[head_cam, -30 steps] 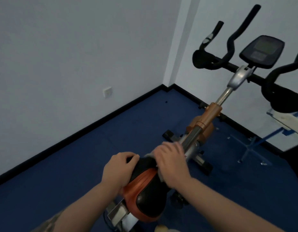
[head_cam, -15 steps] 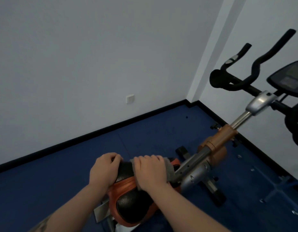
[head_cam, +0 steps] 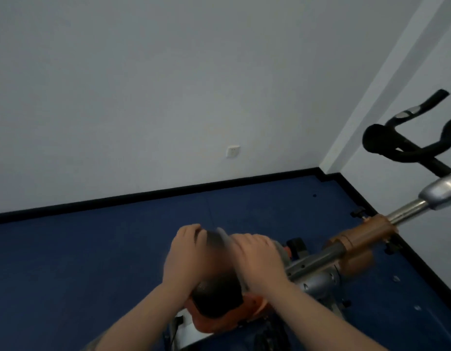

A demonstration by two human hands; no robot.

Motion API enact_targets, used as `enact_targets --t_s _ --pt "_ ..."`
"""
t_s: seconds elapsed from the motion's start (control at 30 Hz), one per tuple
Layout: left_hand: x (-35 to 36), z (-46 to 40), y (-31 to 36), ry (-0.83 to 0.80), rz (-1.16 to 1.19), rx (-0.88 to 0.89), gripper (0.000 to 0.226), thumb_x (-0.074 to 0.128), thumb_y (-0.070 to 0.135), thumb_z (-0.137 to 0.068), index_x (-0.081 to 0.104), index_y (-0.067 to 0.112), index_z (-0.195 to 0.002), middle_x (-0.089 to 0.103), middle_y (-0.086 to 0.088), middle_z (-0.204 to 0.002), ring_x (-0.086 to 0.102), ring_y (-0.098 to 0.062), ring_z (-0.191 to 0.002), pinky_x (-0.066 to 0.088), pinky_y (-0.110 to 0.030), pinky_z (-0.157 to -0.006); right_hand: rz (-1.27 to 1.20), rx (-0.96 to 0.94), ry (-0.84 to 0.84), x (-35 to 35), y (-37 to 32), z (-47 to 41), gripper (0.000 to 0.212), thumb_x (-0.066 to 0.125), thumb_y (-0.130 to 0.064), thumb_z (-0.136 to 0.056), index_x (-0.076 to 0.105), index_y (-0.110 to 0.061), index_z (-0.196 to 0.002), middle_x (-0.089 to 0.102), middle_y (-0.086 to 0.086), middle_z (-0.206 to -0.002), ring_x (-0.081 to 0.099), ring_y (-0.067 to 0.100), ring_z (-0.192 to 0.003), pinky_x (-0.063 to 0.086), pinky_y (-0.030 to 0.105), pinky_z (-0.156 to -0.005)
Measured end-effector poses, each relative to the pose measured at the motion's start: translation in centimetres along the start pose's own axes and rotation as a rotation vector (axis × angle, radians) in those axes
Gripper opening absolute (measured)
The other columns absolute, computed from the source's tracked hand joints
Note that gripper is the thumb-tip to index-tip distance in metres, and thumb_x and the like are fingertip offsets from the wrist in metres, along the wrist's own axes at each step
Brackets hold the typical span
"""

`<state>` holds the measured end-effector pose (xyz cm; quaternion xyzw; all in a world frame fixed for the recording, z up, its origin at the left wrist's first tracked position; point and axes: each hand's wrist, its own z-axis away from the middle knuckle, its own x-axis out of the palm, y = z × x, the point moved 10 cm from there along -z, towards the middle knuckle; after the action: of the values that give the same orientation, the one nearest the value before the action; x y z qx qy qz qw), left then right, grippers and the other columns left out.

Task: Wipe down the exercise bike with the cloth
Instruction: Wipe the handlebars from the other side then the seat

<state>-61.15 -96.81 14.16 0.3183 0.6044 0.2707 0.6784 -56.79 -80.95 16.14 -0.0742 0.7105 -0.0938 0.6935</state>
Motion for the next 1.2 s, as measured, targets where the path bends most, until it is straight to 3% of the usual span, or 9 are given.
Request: enact_targets --t_s 0.1,0.17,0.27,0.43,0.7,0.8,0.93,1.1,1.2 --pt "0.4 3.2 -0.2 -0.026 0.036 0.015 0.066 0.038 0.048 -0.098 0.012 0.025 -0.154 0.012 0.009 -0.158 0.014 -0.012 -0.144 0.021 -0.033 -0.115 -0.041 0.224 -0.011 -0.6 6.0 0.0 0.047 0.012 -0.039 -0.100 0.057 -0.028 -0.102 0.061 -0.009 -0.104 0.057 0.019 -0.098 0.035 0.034 -0.079" --pt "0.8 5.0 -0.6 -0.053 0.002 0.035 0.078 0.039 0.056 -0.095 -0.011 0.037 -0.151 -0.011 0.020 -0.158 0.000 -0.006 -0.145 0.018 -0.036 -0.118 -0.023 0.353 -0.074 0.1 6.5 -1.6 0.041 0.024 -0.034 -0.101 0.063 -0.021 -0.100 0.067 -0.001 -0.105 0.061 0.023 -0.095 0.036 0.035 -0.074" --pt "0.4 7.0 -1.5 -0.051 -0.004 0.053 0.086 0.044 0.062 -0.090 -0.027 0.048 -0.137 -0.018 0.030 -0.150 0.000 0.000 -0.143 0.021 -0.034 -0.118 -0.023 0.210 -0.185 2.6 -0.6 -4.6 0.034 0.026 -0.028 -0.100 0.053 -0.023 -0.120 0.062 0.005 -0.120 0.060 0.029 -0.106 0.039 0.037 -0.076" --pt "0.5 8.5 -3.0 -0.044 0.052 -0.029 0.093 0.042 0.070 -0.086 -0.024 0.041 -0.144 -0.005 0.020 -0.159 0.013 -0.003 -0.143 0.025 -0.024 -0.110 -0.244 -0.240 -0.250 2.8 -7.1 -4.5 0.041 0.022 -0.046 -0.103 0.041 -0.045 -0.138 0.041 -0.021 -0.145 0.040 0.006 -0.132 0.034 0.034 -0.107" --pt "1.4 9.0 -4.6 -0.047 0.013 -0.155 0.099 0.027 0.083 -0.075 -0.010 0.033 -0.152 0.009 0.013 -0.160 0.031 -0.007 -0.139 0.039 -0.031 -0.107 -0.110 -0.137 -0.454 4.9 -6.6 -7.5 0.041 0.015 -0.046 -0.102 0.051 -0.041 -0.122 0.055 -0.006 -0.134 0.052 0.023 -0.119 0.040 0.037 -0.089" --pt "1.5 9.1 -4.6 -0.048 0.006 -0.162 0.096 0.028 0.083 -0.075 0.002 0.033 -0.152 0.019 0.012 -0.157 0.036 -0.008 -0.136 0.041 -0.031 -0.103 -0.076 -0.459 -0.404 4.2 -10.5 -6.2 0.039 0.019 -0.047 -0.099 0.058 -0.044 -0.105 0.055 -0.016 -0.122 0.050 0.010 -0.115 0.043 0.040 -0.094" --pt "1.0 9.0 -4.0 -0.048 -0.032 -0.121 0.084 0.027 0.081 -0.077 0.018 0.032 -0.145 0.032 0.015 -0.147 0.049 -0.004 -0.117 0.038 -0.019 -0.080 0.009 -0.938 -0.357 3.2 -12.1 -1.9 0.043 0.020 -0.051 -0.101 0.055 -0.045 -0.125 0.040 -0.021 -0.144 0.020 0.000 -0.141 0.007 0.029 -0.118" --pt "0.7 9.0 -3.6 -0.039 0.117 -0.104 0.075 0.037 0.076 -0.082 0.016 0.041 -0.145 0.042 0.021 -0.135 0.053 0.001 -0.109 0.048 -0.023 -0.087 -0.168 -0.600 -0.484 3.5 -11.5 -6.1 0.039 0.024 -0.042 -0.102 0.061 -0.055 -0.103 0.054 -0.026 -0.116 0.047 0.004 -0.120 0.038 0.034 -0.100" --pt "0.8 9.4 -3.8 -0.050 0.116 -0.110 0.077 0.037 0.075 -0.083 0.014 0.040 -0.147 0.044 0.020 -0.134 0.053 0.000 -0.110 0.049 -0.029 -0.092 -0.073 -0.526 -0.471 4.4 -12.2 -6.6 0.040 0.024 -0.046 -0.097 0.064 -0.048 -0.093 0.055 -0.022 -0.107 0.052 0.010 -0.110 0.042 0.035 -0.085"
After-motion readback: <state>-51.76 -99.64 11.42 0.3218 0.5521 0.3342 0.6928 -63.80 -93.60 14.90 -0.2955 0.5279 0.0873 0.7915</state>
